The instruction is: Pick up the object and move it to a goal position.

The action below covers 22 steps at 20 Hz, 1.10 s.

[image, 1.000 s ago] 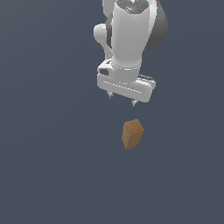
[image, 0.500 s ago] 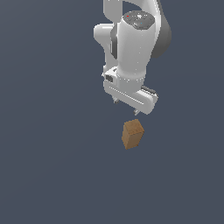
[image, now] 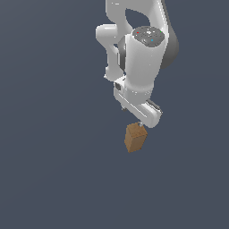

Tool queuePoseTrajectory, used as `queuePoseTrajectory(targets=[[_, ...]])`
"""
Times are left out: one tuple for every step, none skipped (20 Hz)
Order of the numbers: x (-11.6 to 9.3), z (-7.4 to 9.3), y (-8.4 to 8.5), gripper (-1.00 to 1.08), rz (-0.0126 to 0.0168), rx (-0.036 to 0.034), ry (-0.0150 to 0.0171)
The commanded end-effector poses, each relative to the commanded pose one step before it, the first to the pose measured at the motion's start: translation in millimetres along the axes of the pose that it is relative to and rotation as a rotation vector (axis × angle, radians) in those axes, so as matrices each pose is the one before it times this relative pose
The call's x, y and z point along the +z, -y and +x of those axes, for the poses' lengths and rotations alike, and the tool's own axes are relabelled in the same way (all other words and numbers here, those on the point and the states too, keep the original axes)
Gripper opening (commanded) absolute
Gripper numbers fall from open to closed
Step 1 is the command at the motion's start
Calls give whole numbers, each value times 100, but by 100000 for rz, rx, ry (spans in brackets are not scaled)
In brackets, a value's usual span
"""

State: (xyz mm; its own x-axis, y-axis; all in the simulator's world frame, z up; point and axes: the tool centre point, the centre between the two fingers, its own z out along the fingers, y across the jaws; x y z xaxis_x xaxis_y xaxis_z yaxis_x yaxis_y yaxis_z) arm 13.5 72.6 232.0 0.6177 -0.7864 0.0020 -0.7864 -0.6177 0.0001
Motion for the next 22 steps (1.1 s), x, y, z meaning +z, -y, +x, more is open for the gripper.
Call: queuePoseTrajectory(targets=[[603,-71,588,100,17,6024,36],[242,-46,226,100,1,2347,18],[244,-53,223,100,0,2347,17],[246,-59,221,100,0,2347,16],[243,-65,215,100,-1,2311,15],[233,-68,202,100,-2,2200,13],[222,-69,188,100,-2,2081,12],[211,-70,175,100,-2,1962,11],[199,-70,162,100,-3,1843,9],[187,-69,149,100,-3,1724,8],[175,-67,137,100,-3,1605,7],[162,-65,125,100,-3,1486,6],[150,-61,114,100,-3,1367,5],[137,-58,102,100,-3,1248,5],[125,-54,92,100,-2,1129,4],[112,-49,81,100,-2,1010,3],[99,-44,71,100,-2,891,3],[86,-39,61,100,-2,772,2],[73,-34,51,100,-2,653,2],[60,-28,41,100,-1,535,1],[47,-21,32,100,-1,417,1],[33,-16,23,100,-1,297,1]])
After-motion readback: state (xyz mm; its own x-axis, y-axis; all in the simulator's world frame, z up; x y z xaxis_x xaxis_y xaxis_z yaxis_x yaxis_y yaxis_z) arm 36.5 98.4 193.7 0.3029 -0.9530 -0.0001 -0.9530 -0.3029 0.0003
